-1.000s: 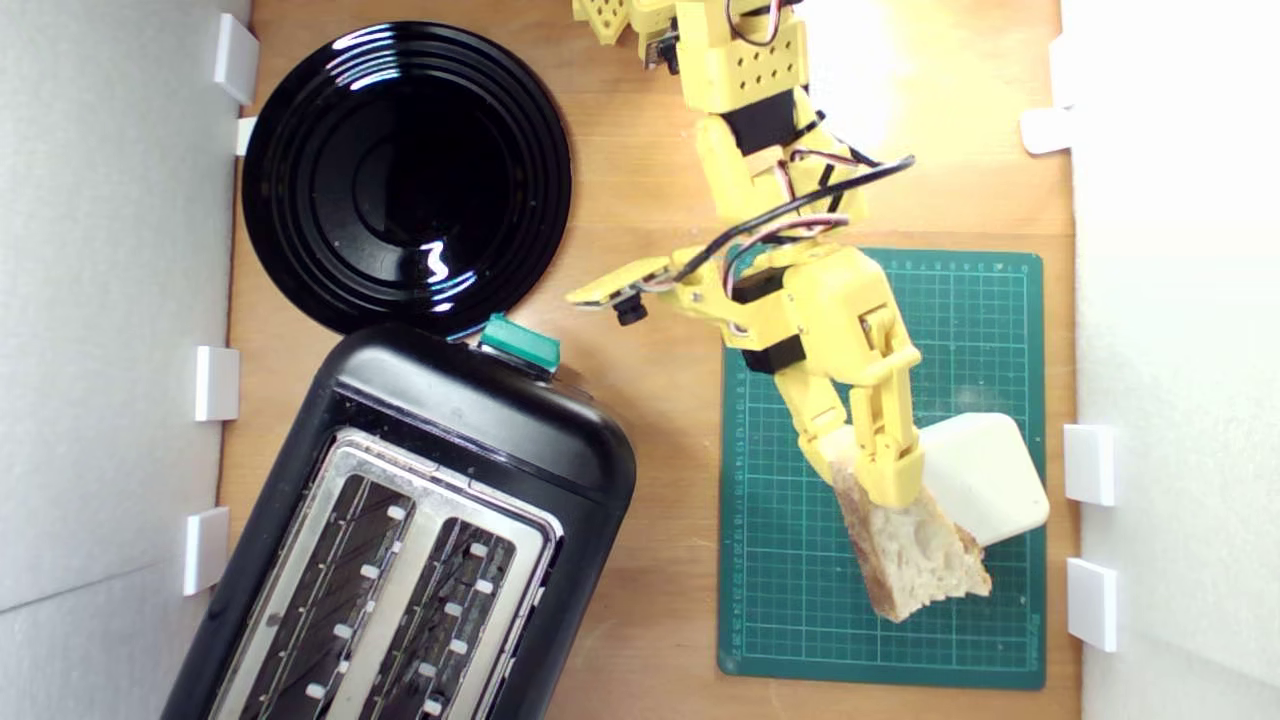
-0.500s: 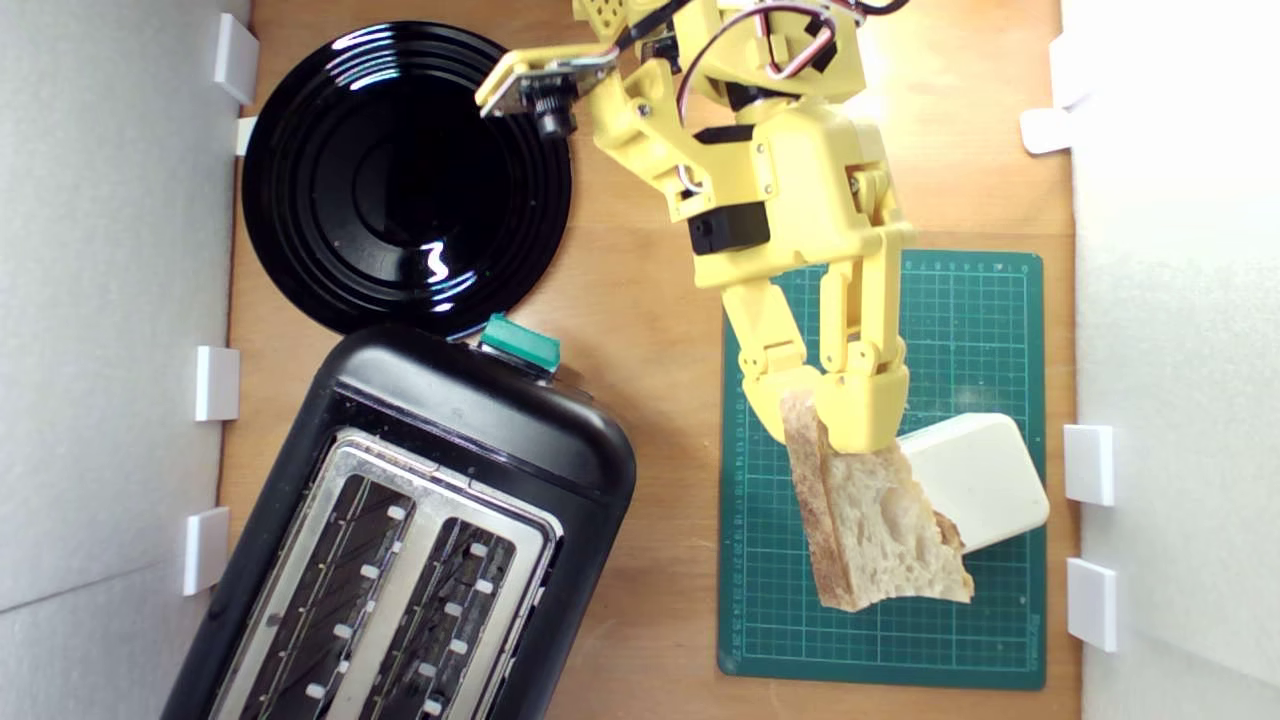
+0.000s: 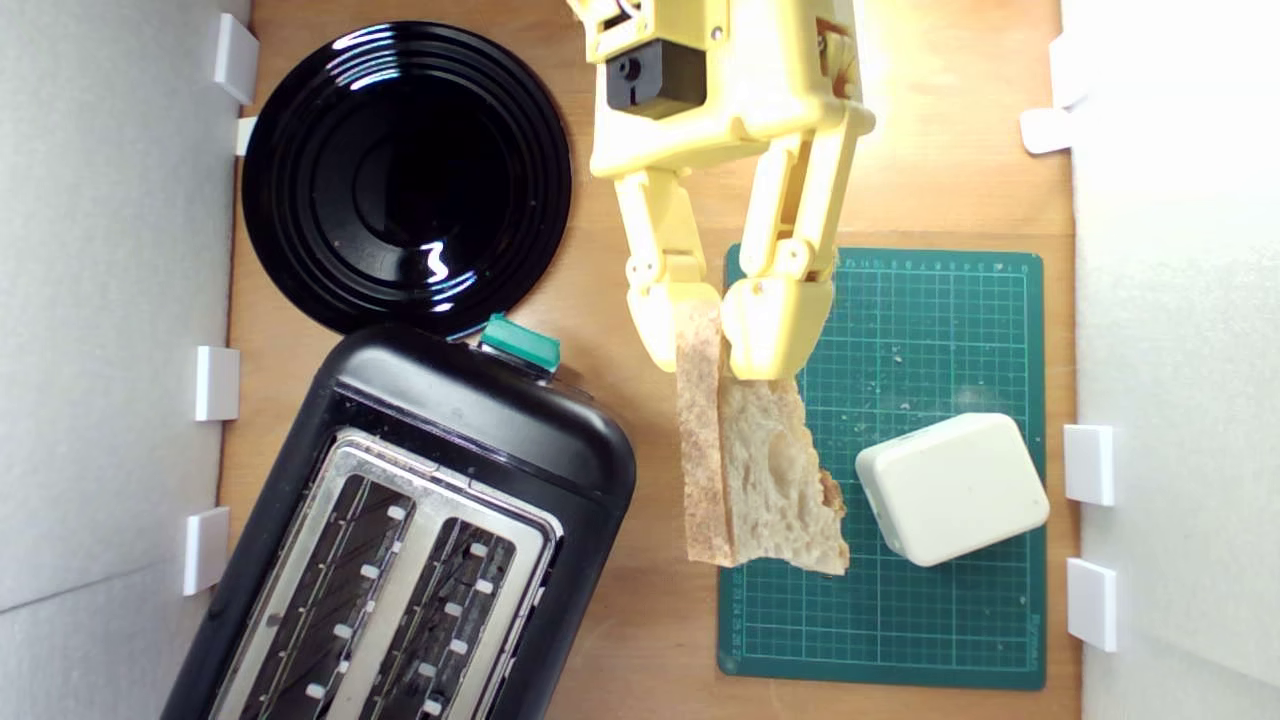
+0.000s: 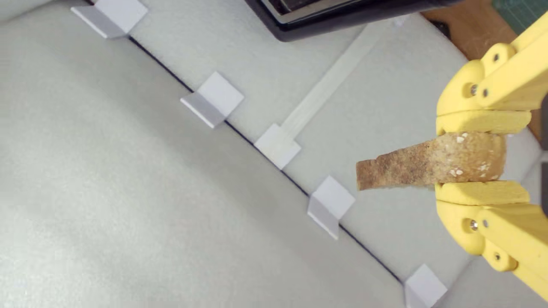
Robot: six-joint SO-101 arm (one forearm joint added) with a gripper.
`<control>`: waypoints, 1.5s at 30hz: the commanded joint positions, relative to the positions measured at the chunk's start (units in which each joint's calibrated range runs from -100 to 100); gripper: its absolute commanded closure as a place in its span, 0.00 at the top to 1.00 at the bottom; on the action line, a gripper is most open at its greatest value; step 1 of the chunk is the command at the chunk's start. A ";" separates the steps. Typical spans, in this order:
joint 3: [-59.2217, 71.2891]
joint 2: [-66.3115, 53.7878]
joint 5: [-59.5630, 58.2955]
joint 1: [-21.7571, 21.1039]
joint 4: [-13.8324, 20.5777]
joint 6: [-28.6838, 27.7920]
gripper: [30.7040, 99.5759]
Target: Pick bread and place in toaster
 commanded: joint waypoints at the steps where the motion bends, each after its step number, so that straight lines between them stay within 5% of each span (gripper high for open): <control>1: -8.60 -1.71 3.75 4.20 0.07 3.94 0.35; 25: -16.59 4.28 16.47 18.06 -0.02 23.93 0.35; 45: -23.40 11.94 18.17 23.06 0.07 26.18 0.35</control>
